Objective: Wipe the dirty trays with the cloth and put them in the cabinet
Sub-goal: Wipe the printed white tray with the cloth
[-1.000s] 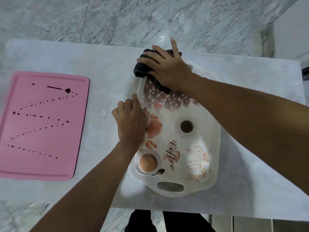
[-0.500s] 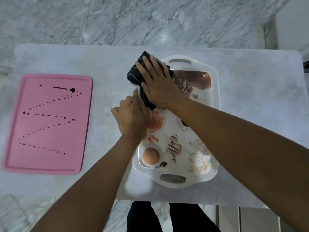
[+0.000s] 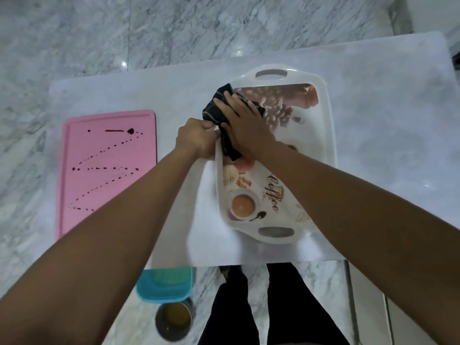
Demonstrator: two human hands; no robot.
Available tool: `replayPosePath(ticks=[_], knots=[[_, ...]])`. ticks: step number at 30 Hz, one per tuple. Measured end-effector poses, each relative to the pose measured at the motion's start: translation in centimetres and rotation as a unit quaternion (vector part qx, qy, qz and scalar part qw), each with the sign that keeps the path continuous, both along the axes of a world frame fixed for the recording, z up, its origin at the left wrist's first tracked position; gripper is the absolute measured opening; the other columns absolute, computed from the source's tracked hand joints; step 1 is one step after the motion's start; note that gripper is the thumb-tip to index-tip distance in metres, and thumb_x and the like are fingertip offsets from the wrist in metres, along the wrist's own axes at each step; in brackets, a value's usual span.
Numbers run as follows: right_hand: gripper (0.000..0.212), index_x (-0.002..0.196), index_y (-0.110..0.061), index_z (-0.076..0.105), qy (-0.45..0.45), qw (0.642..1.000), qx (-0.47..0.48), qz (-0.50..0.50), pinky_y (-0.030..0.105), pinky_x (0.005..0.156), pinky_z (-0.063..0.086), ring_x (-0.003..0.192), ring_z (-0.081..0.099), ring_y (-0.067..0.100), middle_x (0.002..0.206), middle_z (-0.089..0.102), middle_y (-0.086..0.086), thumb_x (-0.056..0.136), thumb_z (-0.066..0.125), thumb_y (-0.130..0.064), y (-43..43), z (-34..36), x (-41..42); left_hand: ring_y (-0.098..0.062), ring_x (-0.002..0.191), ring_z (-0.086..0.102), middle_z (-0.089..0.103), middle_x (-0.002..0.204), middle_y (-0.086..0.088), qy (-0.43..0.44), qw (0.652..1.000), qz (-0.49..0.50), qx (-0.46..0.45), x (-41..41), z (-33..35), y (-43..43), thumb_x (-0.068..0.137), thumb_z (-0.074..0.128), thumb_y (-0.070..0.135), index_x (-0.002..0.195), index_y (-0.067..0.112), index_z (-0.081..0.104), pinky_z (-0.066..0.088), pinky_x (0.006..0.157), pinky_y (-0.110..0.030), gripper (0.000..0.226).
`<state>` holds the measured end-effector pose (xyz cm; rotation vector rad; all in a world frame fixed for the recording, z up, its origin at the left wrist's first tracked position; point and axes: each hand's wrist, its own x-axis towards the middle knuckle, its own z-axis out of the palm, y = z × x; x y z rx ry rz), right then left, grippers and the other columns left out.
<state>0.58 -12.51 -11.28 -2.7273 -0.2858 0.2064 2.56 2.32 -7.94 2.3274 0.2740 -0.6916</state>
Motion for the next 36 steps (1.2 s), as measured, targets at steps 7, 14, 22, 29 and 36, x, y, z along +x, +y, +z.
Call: replayPosePath(ticks=[7, 14, 22, 29, 36], knots=[[0.052, 0.158, -0.023, 0.026, 0.005, 1.0, -0.01, -0.007, 0.044, 0.123, 0.015, 0.155, 0.015, 0.022, 0.167, 0.02, 0.001, 0.108, 0.034, -0.025, -0.6, 0.7, -2.4, -0.023, 0.067, 0.074, 0.07, 0.091, -0.013, 0.119, 0.976, 0.111, -0.147, 4.1, 1.6, 2.3, 0.098, 0.052, 0.013, 0.102, 0.012, 0.071, 0.064, 0.064, -0.037, 0.019], [0.057, 0.157, -0.029, 0.029, 0.004, 1.0, 0.021, 0.004, 0.048, 0.123, 0.01, 0.156, 0.013, 0.024, 0.168, 0.02, 0.001, 0.103, 0.041, -0.042, -0.6, -0.1, -2.5, -0.022, 0.063, 0.061, 0.063, 0.076, -0.008, 0.03, 0.998, -0.009, -0.055, 8.8, 0.5, -2.1, 0.086, 0.071, 0.024, 0.076, 0.015, 0.06, 0.05, 0.059, -0.028, 0.018], [0.139, 0.162, -0.028, 0.009, 0.035, 0.999, -0.017, 0.032, 0.06, 0.123, 0.0, 0.157, -0.004, 0.03, 0.17, 0.002, 0.006, 0.051, 0.047, -0.103, 1.0, -0.5, -6.1, -0.031, 0.089, 0.07, 0.058, 0.077, 0.001, -0.079, 0.996, -0.034, 0.026, 8.4, -0.3, -3.3, 0.085, 0.064, 0.018, 0.068, 0.023, 0.051, 0.062, 0.08, -0.043, 0.021], [0.147, 0.161, -0.025, 0.005, 0.041, 0.998, -0.024, 0.039, 0.059, 0.123, 0.005, 0.156, -0.001, 0.03, 0.169, 0.004, 0.009, 0.044, 0.064, -0.092, 2.6, -0.7, -11.6, -0.04, 0.074, 0.072, 0.063, 0.083, -0.007, -0.075, 0.997, -0.017, 0.018, 8.1, -0.2, -3.4, 0.085, 0.063, 0.013, 0.069, 0.021, 0.05, 0.063, 0.074, -0.045, 0.022], [0.127, 0.161, -0.026, 0.009, 0.02, 0.999, -0.027, 0.014, 0.056, 0.124, 0.007, 0.157, 0.002, 0.027, 0.17, 0.005, 0.006, 0.06, 0.067, -0.077, 3.0, -0.8, -12.5, -0.034, 0.093, 0.07, 0.061, 0.079, -0.007, -0.06, 0.996, -0.058, 0.029, 3.8, 0.1, -2.3, 0.084, 0.062, 0.026, 0.082, 0.012, 0.057, 0.06, 0.084, -0.043, 0.016]])
